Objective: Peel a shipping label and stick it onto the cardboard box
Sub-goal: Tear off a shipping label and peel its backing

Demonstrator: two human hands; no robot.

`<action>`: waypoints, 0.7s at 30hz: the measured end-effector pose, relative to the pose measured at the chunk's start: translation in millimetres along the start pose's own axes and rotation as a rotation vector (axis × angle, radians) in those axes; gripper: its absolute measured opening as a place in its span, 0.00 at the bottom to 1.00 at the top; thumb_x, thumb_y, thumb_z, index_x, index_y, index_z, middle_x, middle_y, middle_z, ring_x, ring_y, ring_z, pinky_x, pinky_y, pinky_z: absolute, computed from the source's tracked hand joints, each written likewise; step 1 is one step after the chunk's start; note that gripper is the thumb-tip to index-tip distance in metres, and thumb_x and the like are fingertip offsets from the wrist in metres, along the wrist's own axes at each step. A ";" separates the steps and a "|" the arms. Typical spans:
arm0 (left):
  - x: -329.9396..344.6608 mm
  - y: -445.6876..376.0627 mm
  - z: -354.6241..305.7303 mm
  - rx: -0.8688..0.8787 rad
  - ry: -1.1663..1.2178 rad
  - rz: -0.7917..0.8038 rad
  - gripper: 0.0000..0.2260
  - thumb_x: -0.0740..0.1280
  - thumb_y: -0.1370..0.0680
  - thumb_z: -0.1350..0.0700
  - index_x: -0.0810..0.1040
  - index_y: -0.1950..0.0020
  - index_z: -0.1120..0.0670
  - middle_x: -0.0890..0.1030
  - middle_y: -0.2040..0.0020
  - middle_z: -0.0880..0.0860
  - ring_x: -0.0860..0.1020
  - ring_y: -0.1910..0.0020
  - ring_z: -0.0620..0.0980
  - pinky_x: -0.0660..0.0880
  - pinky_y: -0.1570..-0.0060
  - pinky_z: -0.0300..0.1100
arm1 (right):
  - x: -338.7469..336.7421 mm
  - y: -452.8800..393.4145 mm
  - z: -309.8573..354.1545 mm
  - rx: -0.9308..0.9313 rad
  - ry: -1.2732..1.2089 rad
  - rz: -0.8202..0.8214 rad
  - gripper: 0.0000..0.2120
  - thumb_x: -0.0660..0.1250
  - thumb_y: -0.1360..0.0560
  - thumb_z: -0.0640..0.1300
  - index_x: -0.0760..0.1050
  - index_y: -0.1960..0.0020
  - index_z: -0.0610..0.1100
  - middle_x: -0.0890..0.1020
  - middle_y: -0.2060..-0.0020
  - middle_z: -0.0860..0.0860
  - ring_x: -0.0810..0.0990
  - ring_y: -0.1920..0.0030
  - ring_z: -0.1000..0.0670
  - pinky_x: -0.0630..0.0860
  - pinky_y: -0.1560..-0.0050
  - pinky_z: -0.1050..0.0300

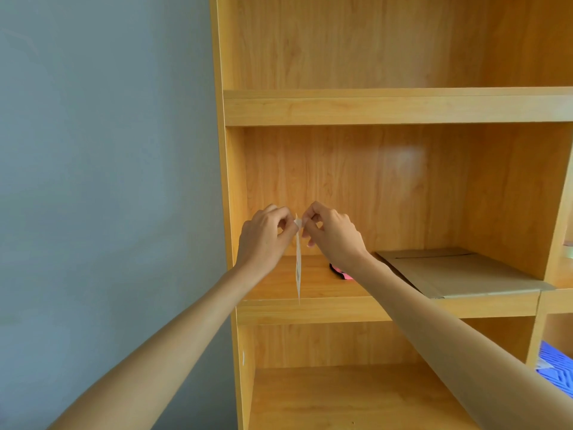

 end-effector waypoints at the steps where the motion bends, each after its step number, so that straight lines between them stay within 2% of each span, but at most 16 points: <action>1: -1.2 0.8 0.1 0.003 0.022 -0.022 0.09 0.62 0.21 0.52 0.74 0.61 0.51 0.74 0.61 0.43 0.74 0.57 0.46 0.69 0.58 0.46 | 0.3 -0.7 -3.7 0.026 -0.026 0.010 0.07 0.57 0.21 0.48 0.72 0.53 0.49 0.84 0.64 0.55 0.84 0.65 0.55 0.80 0.61 0.49; 3: -4.6 3.1 -1.3 0.025 0.078 -0.072 0.07 0.62 0.23 0.52 0.74 0.61 0.50 0.74 0.57 0.42 0.74 0.54 0.46 0.70 0.55 0.46 | -0.2 -2.1 -12.3 0.096 -0.111 0.021 0.08 0.55 0.21 0.47 0.71 0.54 0.47 0.84 0.62 0.53 0.84 0.64 0.53 0.78 0.62 0.49; 5: -8.3 7.1 -4.4 0.069 0.130 -0.119 0.07 0.62 0.24 0.51 0.76 0.60 0.51 0.76 0.49 0.44 0.74 0.46 0.45 0.73 0.46 0.50 | -0.6 -2.9 -21.1 0.184 -0.252 0.021 0.10 0.52 0.22 0.45 0.70 0.53 0.42 0.84 0.58 0.49 0.84 0.63 0.51 0.78 0.61 0.49; 8: -8.5 13.7 -13.7 0.165 0.161 -0.140 0.07 0.64 0.24 0.54 0.79 0.61 0.53 0.76 0.38 0.44 0.70 0.33 0.43 0.67 0.34 0.57 | 3.4 0.1 -28.8 0.309 -0.461 0.048 0.10 0.50 0.21 0.44 0.68 0.53 0.40 0.81 0.49 0.42 0.82 0.57 0.47 0.75 0.65 0.55; 11: -5.2 19.1 -24.4 0.244 0.209 -0.108 0.10 0.62 0.22 0.53 0.78 0.61 0.53 0.76 0.32 0.43 0.63 0.25 0.43 0.61 0.29 0.59 | 7.0 0.5 -31.9 0.369 -0.516 0.042 0.10 0.49 0.21 0.43 0.66 0.57 0.43 0.76 0.51 0.42 0.79 0.47 0.40 0.72 0.68 0.58; 13: -5.0 21.8 -29.5 0.276 0.238 -0.092 0.10 0.62 0.22 0.52 0.77 0.61 0.53 0.76 0.31 0.43 0.60 0.23 0.43 0.59 0.28 0.60 | 9.6 -2.1 -32.9 0.379 -0.506 0.051 0.11 0.48 0.21 0.42 0.65 0.59 0.44 0.73 0.55 0.44 0.77 0.50 0.41 0.73 0.65 0.57; 15: -5.6 23.9 -32.4 0.298 0.246 -0.085 0.10 0.62 0.22 0.53 0.77 0.62 0.53 0.76 0.31 0.43 0.60 0.23 0.43 0.57 0.27 0.58 | 12.5 -3.4 -32.2 0.365 -0.490 0.080 0.11 0.48 0.21 0.42 0.63 0.61 0.46 0.70 0.61 0.49 0.72 0.58 0.47 0.70 0.60 0.56; 17: -6.3 24.3 -33.0 0.299 0.244 -0.075 0.10 0.61 0.22 0.53 0.77 0.61 0.53 0.77 0.33 0.43 0.61 0.24 0.43 0.56 0.26 0.55 | 14.3 -3.3 -30.4 0.318 -0.464 0.097 0.12 0.50 0.20 0.43 0.61 0.62 0.48 0.67 0.64 0.53 0.66 0.64 0.53 0.65 0.60 0.57; 19: -7.0 24.5 -31.1 0.280 0.252 -0.053 0.10 0.60 0.21 0.51 0.77 0.58 0.52 0.79 0.37 0.41 0.63 0.25 0.42 0.55 0.26 0.52 | 14.7 -3.1 -27.0 0.253 -0.454 0.099 0.12 0.51 0.18 0.45 0.62 0.61 0.46 0.67 0.63 0.55 0.65 0.64 0.55 0.66 0.61 0.58; 21: -9.3 25.2 -27.3 0.244 0.278 -0.039 0.08 0.60 0.20 0.48 0.76 0.54 0.49 0.82 0.43 0.42 0.67 0.28 0.41 0.55 0.26 0.55 | 14.3 -3.3 -24.1 0.211 -0.446 0.103 0.13 0.52 0.17 0.48 0.65 0.58 0.44 0.69 0.60 0.56 0.68 0.61 0.55 0.69 0.59 0.56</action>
Point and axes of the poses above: each hand's wrist, its own y-axis away from the middle knuckle, its own x-axis out of the palm, z = x × y, the point moved 7 cm from there along -y, towards the middle knuckle
